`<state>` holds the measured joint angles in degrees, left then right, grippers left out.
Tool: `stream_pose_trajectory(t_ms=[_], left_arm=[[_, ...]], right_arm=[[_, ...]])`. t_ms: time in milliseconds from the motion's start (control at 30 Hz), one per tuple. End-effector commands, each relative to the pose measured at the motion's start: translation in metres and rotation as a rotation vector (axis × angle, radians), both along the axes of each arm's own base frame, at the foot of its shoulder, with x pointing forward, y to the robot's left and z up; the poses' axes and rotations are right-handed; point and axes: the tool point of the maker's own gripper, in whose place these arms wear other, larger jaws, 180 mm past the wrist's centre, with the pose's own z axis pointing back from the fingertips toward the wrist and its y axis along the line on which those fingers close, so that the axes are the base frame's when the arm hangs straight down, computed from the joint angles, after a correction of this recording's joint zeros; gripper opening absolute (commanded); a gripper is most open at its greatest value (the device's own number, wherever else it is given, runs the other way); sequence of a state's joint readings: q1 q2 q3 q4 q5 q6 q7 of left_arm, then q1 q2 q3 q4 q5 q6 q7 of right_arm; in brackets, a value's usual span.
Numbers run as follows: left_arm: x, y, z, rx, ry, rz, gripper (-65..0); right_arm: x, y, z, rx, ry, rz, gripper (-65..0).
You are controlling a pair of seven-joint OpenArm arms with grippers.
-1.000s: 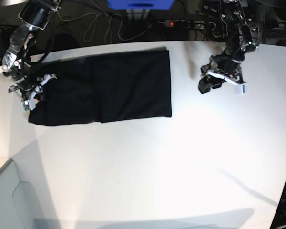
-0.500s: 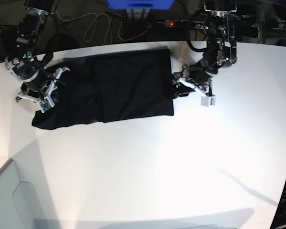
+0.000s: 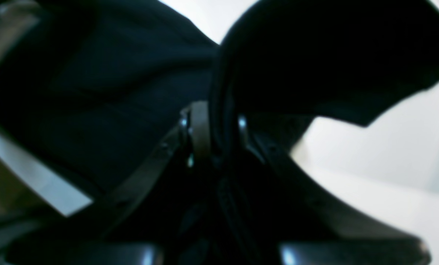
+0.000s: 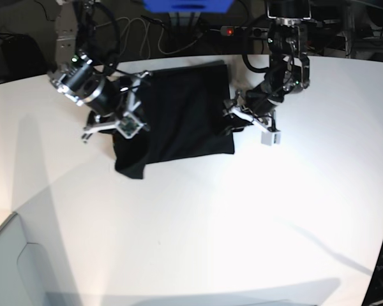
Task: Fold the T-shirt properly
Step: 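Lift the edge with the right gripper and flip it over the shirt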
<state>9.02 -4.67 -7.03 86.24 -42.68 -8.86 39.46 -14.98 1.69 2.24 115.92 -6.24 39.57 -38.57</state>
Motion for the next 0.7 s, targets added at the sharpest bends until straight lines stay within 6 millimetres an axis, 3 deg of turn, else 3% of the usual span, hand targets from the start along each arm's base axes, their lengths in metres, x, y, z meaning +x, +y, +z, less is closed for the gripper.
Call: stream_pose_trajectory(t_ms=[0,100,200,300,433,567,667], left_arm=[[-0.003,0.002,-0.002,0.014,0.014,-0.007,-32.7],[-0.004,0.003,-0.002,0.017,0.015,-0.006,-32.7],[-0.004,0.006,-0.003,0.022,0.021,-0.006,-32.7],[-0.004,0.006,-0.001,0.025,0.016,-0.008,-32.7],[-0.01,0.009,0.003,0.025,0.009,-0.002,-32.7],[-0.019,0.04,0.023,0.07,-0.036,0.07,-32.7],[-0.036,0.078,0.033,0.153,-0.048,0.119,-32.5]], right_arm=[[0.001,0.018,0.011,0.056,-0.031,0.042,-65.0],[0.003,0.04,0.005,0.085,-0.012,0.101,-65.0],[0.002,0.057,-0.013,0.096,0.042,0.152,-65.0],[0.003,0.065,-0.029,0.095,0.088,0.175,-65.0],[0.006,0.066,-0.031,0.096,0.091,0.178,-64.9],[0.01,0.066,-0.028,0.095,0.079,0.18,-64.9],[0.011,0.067,-0.026,0.095,0.073,0.183,-64.9]])
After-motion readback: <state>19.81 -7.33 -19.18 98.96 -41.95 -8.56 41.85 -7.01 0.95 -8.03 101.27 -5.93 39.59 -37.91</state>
